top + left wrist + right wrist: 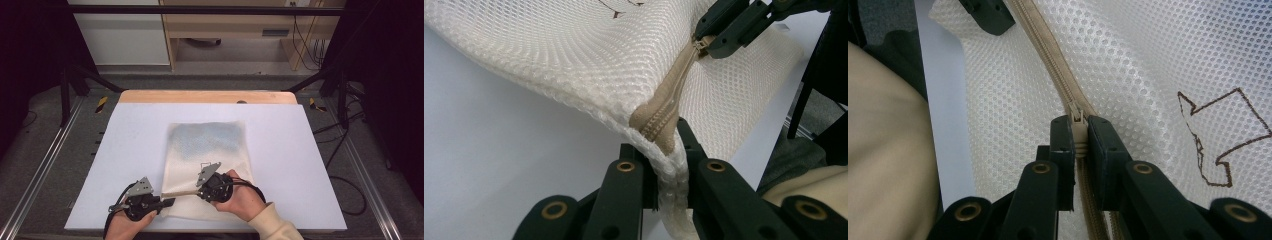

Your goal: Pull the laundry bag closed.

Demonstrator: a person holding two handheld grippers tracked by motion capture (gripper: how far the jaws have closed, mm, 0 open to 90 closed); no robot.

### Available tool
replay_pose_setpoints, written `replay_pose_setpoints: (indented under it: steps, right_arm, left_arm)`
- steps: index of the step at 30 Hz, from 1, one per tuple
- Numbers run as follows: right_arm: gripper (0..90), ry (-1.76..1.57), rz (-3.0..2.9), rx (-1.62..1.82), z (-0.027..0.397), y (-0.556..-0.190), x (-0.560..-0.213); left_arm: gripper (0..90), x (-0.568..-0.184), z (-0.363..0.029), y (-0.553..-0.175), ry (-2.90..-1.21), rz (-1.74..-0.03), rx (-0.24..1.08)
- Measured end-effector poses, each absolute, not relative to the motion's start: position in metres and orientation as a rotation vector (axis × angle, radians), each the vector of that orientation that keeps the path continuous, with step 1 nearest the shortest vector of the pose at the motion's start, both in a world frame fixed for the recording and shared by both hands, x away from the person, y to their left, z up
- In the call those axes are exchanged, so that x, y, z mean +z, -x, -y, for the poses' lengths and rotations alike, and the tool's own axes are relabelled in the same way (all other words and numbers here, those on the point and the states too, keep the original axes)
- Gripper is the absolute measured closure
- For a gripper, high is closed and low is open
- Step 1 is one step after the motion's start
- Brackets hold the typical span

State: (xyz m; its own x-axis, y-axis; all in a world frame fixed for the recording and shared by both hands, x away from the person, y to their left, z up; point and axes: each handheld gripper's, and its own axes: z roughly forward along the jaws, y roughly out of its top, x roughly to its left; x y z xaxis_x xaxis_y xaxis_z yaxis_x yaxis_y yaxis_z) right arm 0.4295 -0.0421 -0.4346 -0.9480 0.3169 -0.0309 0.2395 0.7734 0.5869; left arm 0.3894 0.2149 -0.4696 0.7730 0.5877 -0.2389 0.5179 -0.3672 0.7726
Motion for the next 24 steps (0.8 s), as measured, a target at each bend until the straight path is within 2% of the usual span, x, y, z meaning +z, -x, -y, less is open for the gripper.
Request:
replay_pose_setpoints:
  steps: [24]
  right_arm:
    - [82.1,-0.474,-2.841,0.909,0.0477,-0.4278,-0.4357]
  left_arm:
    - [84.3,-0.4678,-0.2166,-0.389,-2.035,-0.823,0.095]
